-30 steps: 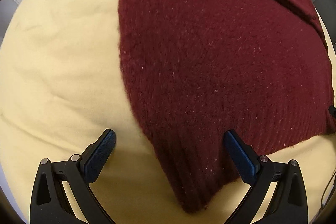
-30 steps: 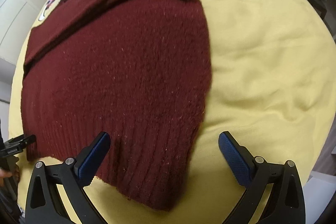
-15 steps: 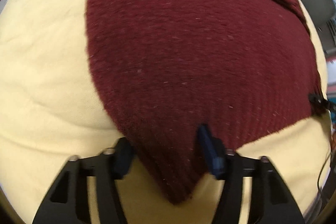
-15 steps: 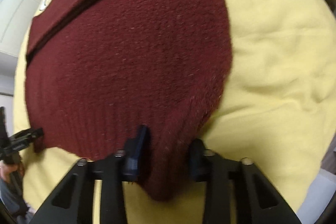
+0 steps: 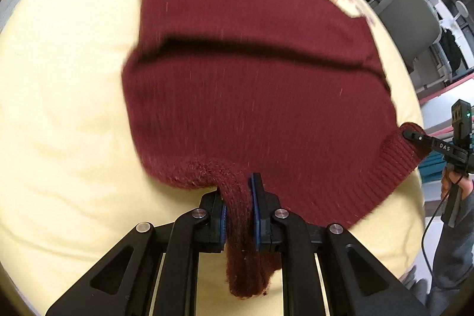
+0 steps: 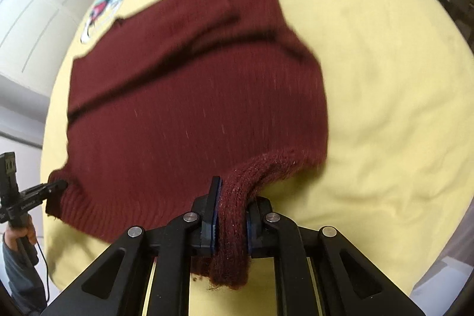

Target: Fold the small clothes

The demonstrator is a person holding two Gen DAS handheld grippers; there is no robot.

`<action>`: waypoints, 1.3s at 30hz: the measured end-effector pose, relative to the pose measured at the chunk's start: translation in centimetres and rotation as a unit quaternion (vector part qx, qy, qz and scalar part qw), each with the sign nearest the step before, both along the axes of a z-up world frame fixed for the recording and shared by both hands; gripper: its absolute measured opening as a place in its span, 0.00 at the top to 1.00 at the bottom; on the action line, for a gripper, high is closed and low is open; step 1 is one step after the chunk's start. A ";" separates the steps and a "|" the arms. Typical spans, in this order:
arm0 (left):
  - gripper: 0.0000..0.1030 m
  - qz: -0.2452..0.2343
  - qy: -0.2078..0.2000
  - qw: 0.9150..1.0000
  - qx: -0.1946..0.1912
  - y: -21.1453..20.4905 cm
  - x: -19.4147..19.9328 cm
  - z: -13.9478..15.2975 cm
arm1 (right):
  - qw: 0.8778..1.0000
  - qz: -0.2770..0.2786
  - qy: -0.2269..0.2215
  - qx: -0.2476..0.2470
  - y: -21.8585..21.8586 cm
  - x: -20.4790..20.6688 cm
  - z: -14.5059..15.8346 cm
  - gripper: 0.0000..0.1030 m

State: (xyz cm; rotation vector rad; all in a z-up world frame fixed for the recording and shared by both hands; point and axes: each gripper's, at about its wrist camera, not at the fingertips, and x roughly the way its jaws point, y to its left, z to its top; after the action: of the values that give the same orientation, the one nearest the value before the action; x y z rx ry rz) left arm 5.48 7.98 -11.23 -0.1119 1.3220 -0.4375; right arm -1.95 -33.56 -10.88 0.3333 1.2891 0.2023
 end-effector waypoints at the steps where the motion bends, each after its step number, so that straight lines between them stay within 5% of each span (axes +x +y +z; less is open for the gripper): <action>1: 0.89 0.001 -0.009 1.000 0.000 0.4 0.3 0.4 | 1.000 -0.001 -0.011 0.000 -0.1 0.7 0.8 0.88; 11: 0.89 0.017 -0.109 0.994 -0.005 0.5 7.4 8.0 | 0.993 -0.047 -0.106 -0.009 -0.4 7.7 7.4 0.88; 16: 0.89 0.031 -0.137 0.990 0.011 -1.3 12.5 9.5 | 0.988 -0.069 -0.136 -0.010 -1.0 11.9 9.6 0.88; 22: 0.89 0.043 -0.134 0.990 0.034 -1.5 15.9 6.6 | 0.988 -0.075 -0.133 -0.018 -0.6 17.1 9.4 0.88; 30: 0.89 0.061 -0.141 0.983 0.102 -2.3 18.1 0.2 | 0.993 -0.047 -0.090 -0.055 1.8 21.9 4.7 0.88; 36: 0.87 0.087 -0.128 0.982 0.109 -2.1 19.1 -2.8 | 0.994 -0.047 -0.068 -0.073 2.5 23.1 2.1 0.84; 39: 0.77 0.104 -0.113 0.983 0.098 -1.6 19.1 -2.8 | 0.994 -0.050 -0.060 -0.075 2.4 23.1 1.4 0.76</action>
State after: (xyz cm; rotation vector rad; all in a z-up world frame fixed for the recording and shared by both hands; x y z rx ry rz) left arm 24.62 6.35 -14.02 -0.0343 1.1085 -0.1354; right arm 21.18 -31.12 -9.47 0.2533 1.1574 0.0391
